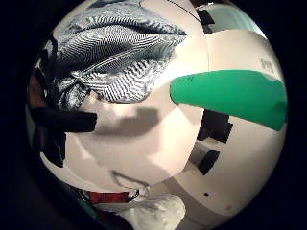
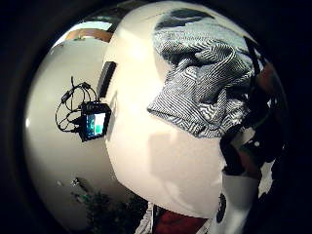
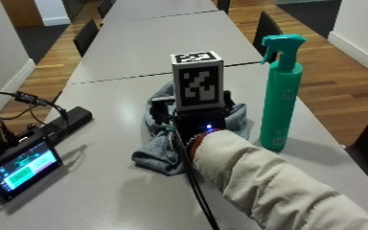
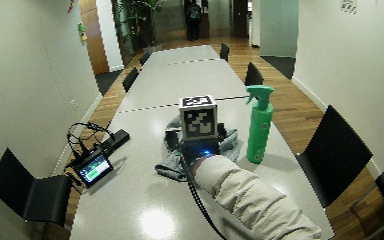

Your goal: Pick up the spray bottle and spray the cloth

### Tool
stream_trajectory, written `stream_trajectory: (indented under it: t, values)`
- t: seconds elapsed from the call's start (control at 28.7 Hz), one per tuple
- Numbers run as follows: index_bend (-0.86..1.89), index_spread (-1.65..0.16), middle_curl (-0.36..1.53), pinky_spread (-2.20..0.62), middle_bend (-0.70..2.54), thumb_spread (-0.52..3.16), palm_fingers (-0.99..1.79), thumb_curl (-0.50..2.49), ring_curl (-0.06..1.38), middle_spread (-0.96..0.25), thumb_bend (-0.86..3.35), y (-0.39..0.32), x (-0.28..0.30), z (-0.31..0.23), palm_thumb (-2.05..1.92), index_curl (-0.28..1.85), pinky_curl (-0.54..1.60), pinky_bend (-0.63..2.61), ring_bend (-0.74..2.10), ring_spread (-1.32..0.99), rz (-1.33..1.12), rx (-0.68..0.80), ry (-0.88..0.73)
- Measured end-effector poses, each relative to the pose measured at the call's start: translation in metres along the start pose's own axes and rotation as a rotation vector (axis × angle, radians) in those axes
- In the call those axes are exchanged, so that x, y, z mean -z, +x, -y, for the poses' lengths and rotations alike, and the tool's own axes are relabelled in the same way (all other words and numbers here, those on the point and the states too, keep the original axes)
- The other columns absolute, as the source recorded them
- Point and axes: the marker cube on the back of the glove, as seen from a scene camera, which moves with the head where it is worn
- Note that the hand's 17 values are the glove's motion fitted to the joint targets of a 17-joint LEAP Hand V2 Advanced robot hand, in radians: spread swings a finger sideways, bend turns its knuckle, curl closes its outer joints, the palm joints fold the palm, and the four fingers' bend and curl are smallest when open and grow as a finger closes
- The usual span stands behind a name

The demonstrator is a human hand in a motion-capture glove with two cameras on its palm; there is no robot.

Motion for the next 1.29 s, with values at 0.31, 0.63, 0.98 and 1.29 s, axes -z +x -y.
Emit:
stream_trajectory:
  t: [0.31, 0.63, 0.98, 1.29]
  values:
    - [0.16, -0.14, 0.25, -0.18, 0.67, 0.43, 1.34, 0.24, 0.30, -0.06, 0.70, 0.006, 0.004, 0.000, 0.86, 0.17, 0.31, 0.85, 0.76, -0.11, -0.008, -0.018, 0.006]
    - [0.17, -0.16, 0.34, -0.20, 0.71, 0.62, 1.27, 0.32, 0.39, -0.06, 0.75, 0.005, 0.004, -0.001, 0.85, 0.24, 0.40, 0.89, 0.79, -0.12, -0.009, -0.013, 0.001]
    - [0.12, -0.17, 0.40, -0.21, 0.70, 0.75, 1.20, 0.40, 0.44, -0.07, 0.75, 0.017, 0.015, -0.057, 0.81, 0.28, 0.45, 0.92, 0.81, -0.13, 0.265, 0.227, 0.050]
    - [0.10, -0.18, 0.42, -0.21, 0.62, 0.70, 0.97, 0.42, 0.46, -0.07, 0.55, 0.068, 0.057, -0.150, 0.79, 0.28, 0.48, 0.86, 0.77, -0.11, 0.991, 0.457, 0.373]
